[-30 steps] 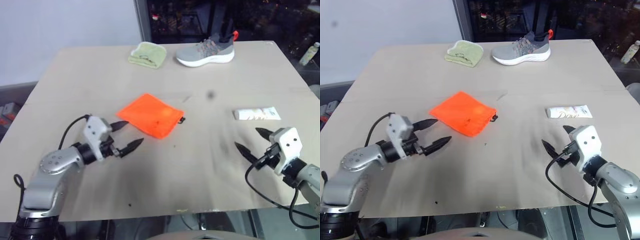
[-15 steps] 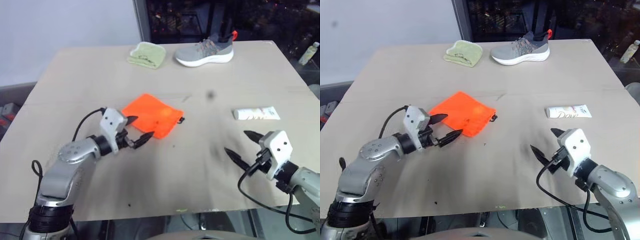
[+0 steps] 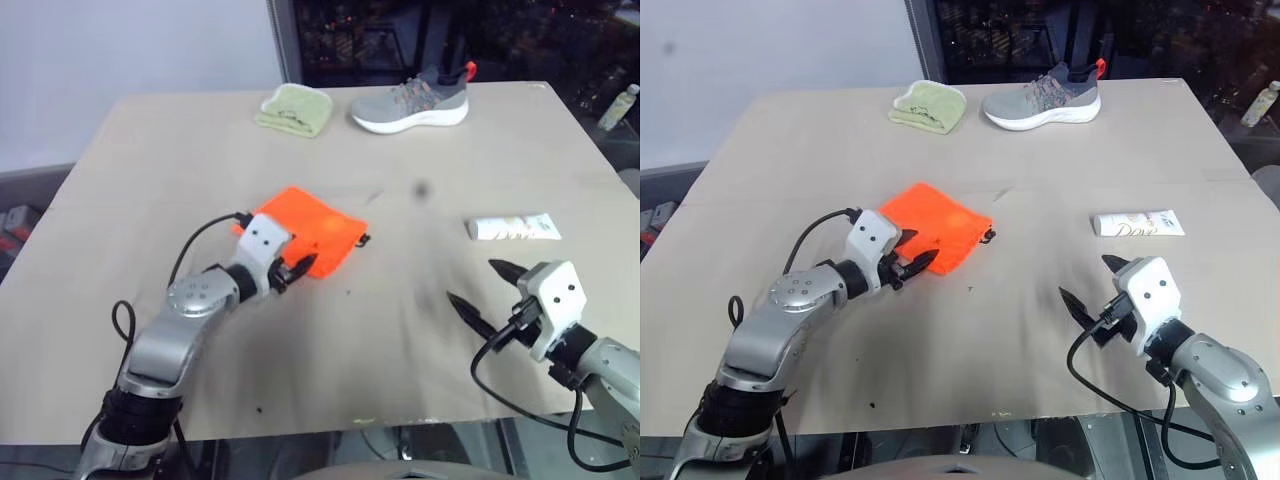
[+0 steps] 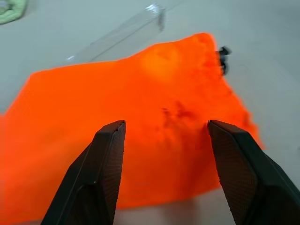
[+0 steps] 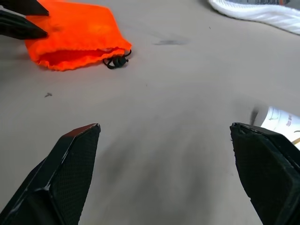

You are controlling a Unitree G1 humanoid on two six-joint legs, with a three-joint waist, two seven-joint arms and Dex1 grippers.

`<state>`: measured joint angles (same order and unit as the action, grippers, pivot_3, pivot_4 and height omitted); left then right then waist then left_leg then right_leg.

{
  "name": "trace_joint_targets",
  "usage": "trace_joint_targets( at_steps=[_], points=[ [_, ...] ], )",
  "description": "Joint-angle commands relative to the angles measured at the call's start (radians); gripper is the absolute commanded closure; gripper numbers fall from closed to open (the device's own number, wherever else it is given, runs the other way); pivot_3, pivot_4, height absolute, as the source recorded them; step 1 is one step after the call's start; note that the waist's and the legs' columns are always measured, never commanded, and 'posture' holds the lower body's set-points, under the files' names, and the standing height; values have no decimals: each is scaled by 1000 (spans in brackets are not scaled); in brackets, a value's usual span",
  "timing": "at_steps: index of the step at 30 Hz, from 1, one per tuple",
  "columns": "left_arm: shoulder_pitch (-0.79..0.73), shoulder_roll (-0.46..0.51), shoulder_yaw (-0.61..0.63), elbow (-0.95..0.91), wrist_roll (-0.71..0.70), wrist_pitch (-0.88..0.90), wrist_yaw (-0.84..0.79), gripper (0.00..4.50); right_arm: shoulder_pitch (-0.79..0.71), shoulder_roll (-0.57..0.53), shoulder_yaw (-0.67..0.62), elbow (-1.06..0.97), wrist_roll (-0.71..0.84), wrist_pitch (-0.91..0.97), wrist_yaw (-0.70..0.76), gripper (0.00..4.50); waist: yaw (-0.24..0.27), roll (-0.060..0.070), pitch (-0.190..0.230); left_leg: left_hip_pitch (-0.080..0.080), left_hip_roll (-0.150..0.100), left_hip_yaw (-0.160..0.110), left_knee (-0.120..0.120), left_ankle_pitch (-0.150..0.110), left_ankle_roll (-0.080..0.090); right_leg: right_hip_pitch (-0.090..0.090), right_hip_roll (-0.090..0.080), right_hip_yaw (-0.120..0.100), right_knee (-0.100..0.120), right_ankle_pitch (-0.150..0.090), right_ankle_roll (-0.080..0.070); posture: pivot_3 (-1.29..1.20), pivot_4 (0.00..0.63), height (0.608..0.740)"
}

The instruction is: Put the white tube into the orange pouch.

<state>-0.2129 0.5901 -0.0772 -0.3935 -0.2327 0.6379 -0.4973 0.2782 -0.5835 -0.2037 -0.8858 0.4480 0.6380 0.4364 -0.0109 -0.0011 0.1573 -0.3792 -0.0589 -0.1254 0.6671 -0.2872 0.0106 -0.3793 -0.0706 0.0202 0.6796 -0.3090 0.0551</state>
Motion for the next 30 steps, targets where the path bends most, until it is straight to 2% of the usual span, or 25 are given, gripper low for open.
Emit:
trace_joint_targets(
  at_steps=[1,4,5,6,11,17,18,20,23,25,27,30],
  points=[
    [-6,-3,-27,-3,42,-34,1,1618,-4,-1,-11,-46,13,11,-13,0,0,0,0,0,0,0,0,0,0,0,0,0,0,0,0,0,150,740],
    [-9,-11,-48,4,61,-50,-7,1618,-13,-4,-11,-47,17,21,-16,0,0,0,0,0,0,0,0,0,0,0,0,0,0,0,0,0,150,740],
    [-9,-12,-52,7,68,-55,-8,2040,-15,-5,-12,-46,18,22,-16,0,0,0,0,0,0,0,0,0,0,0,0,0,0,0,0,0,150,740],
    [-9,-13,-53,11,72,-59,-10,2249,-17,-5,-12,-46,18,24,-17,0,0,0,0,0,0,0,0,0,0,0,0,0,0,0,0,0,150,740],
    [-9,-14,-42,32,78,-80,-26,4452,-23,-4,-7,-39,12,22,-14,0,0,0,0,0,0,0,0,0,0,0,0,0,0,0,0,0,150,740],
    [-10,-11,19,62,52,-121,-52,4452,-30,6,18,-27,-2,10,-17,0,0,0,0,0,0,0,0,0,0,0,0,0,0,0,0,0,150,740],
    [-5,-9,36,61,26,-119,-74,4452,-31,7,22,-24,-5,8,-17,0,-1,0,0,0,0,0,0,0,0,0,0,0,0,0,0,0,150,740],
    [15,-5,96,47,-116,-52,-177,4452,-30,10,29,-21,-11,2,-17,0,-1,0,0,0,0,0,0,0,0,0,0,0,0,0,0,0,150,740],
    [49,30,107,9,-119,-81,-214,3591,-26,13,29,-15,-17,-8,-14,0,-2,0,0,0,0,0,0,0,0,0,-1,0,0,0,0,0,150,740],
    [62,27,94,-15,-68,-123,-171,2827,-24,14,28,-12,-18,-13,-12,0,0,0,0,0,0,0,0,0,0,0,-1,0,0,0,0,0,150,740],
    [86,18,67,-53,15,-182,-106,1882,-23,14,29,-14,-20,-13,-13,0,3,0,0,0,0,-1,0,0,0,0,-1,0,0,0,0,0,150,740],
    [127,28,13,-106,144,-238,-36,1882,-29,11,29,-21,-15,-2,-14,0,2,0,0,0,0,0,0,0,0,0,-2,0,0,0,0,0,150,740]
  ],
)
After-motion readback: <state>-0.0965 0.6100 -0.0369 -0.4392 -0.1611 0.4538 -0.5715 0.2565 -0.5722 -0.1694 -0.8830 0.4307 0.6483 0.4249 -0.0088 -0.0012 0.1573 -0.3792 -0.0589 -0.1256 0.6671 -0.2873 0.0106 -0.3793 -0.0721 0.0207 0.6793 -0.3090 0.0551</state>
